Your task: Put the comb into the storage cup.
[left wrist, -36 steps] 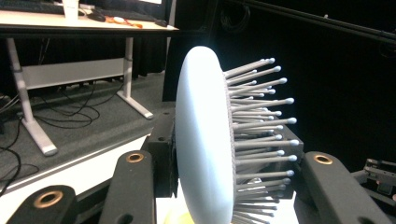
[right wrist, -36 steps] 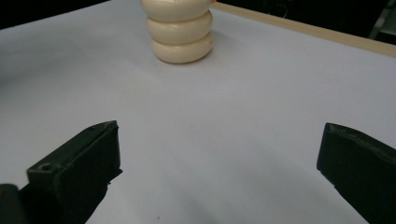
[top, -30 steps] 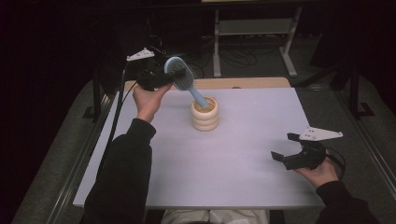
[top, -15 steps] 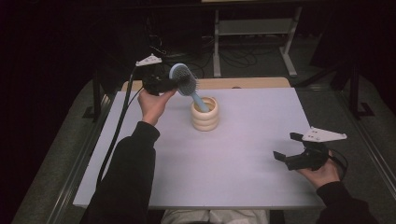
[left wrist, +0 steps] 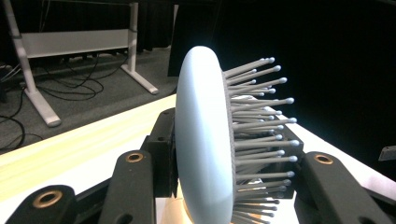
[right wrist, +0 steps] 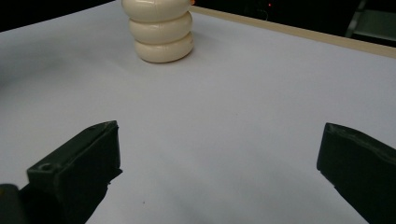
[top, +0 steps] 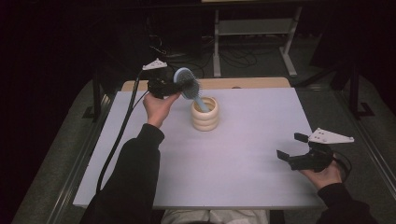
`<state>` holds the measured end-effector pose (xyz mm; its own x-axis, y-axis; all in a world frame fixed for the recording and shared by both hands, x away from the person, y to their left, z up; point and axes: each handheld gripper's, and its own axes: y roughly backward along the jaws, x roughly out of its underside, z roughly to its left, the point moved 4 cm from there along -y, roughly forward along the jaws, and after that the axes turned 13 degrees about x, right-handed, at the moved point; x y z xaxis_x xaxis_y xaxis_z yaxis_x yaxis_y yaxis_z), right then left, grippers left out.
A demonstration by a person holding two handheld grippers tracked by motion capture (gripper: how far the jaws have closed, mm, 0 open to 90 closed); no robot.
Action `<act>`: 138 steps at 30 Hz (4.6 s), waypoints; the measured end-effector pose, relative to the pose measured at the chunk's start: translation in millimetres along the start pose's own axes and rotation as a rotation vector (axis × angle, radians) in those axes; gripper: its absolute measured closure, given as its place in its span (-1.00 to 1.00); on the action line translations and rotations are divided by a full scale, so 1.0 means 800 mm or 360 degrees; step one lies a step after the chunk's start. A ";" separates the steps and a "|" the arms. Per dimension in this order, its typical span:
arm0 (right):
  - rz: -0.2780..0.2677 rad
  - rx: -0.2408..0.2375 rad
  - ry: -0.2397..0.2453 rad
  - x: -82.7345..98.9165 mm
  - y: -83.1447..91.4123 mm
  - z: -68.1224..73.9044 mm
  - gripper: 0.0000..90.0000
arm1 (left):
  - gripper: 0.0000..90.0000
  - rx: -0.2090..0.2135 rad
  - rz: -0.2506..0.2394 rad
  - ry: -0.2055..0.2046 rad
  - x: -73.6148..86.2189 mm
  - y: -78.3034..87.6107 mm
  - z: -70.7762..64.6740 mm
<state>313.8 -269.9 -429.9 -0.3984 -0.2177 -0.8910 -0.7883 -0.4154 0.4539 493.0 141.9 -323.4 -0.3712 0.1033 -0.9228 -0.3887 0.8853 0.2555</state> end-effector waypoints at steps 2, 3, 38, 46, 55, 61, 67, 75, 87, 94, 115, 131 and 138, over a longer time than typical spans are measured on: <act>0.0001 -0.0002 -0.0002 0.000 0.000 0.000 -1.00 | 0.22 0.0004 -0.0019 0.0002 0.004 -0.002 0.000; 0.0001 -0.0002 -0.0001 0.000 0.000 0.000 -1.00 | 0.22 0.0008 -0.0027 0.0018 0.007 -0.003 0.001; 0.0052 0.0014 0.0045 0.003 -0.003 0.000 -1.00 | -0.33 0.0006 -0.0009 0.0149 0.049 0.012 0.025; 0.0055 0.0026 0.0062 0.004 -0.004 0.000 -1.00 | -0.83 -0.0063 0.0064 0.0133 0.053 0.028 0.029; 0.0068 0.0020 0.0068 0.004 -0.005 0.001 -1.00 | -1.00 -0.0030 0.0038 0.0154 0.056 0.054 0.028; 0.0084 0.0013 0.0089 0.005 -0.008 0.004 -1.00 | -1.00 -0.0054 0.0005 0.0089 0.060 0.074 0.029; 0.0079 0.0011 0.0088 0.005 -0.008 0.004 -1.00 | -1.00 -0.0067 0.0028 0.0073 0.065 0.088 0.030; 0.0132 -0.0005 0.0118 0.008 -0.013 0.007 -1.00 | -1.00 -0.0012 -0.0009 0.0090 0.071 0.103 0.025; 0.0134 -0.0016 0.0118 0.008 -0.015 0.010 -1.00 | -1.00 -0.0001 0.0032 0.0004 0.083 0.126 0.014; 0.0134 -0.0012 0.0139 0.008 -0.014 0.010 -1.00 | -1.00 -0.0037 0.0052 -0.0070 0.096 0.136 0.010; 0.0138 0.0007 0.0155 0.009 -0.015 0.011 -1.00 | -1.00 -0.0032 0.0051 -0.0067 0.130 0.164 -0.003; 0.0129 0.0010 0.0142 0.009 -0.012 0.011 -1.00 | -1.00 -0.0126 -0.0026 -0.0038 0.162 0.202 0.001; 0.0120 0.0009 0.0120 0.009 -0.010 0.010 -1.00 | -1.00 -0.0150 -0.0061 -0.0028 0.173 0.232 -0.003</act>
<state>313.6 -261.1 -439.9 -0.4205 -0.3144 -0.8511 -0.7598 -0.3905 0.5197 367.1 319.5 -403.2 -0.3400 0.0786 -0.9371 -0.4802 0.8423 0.2448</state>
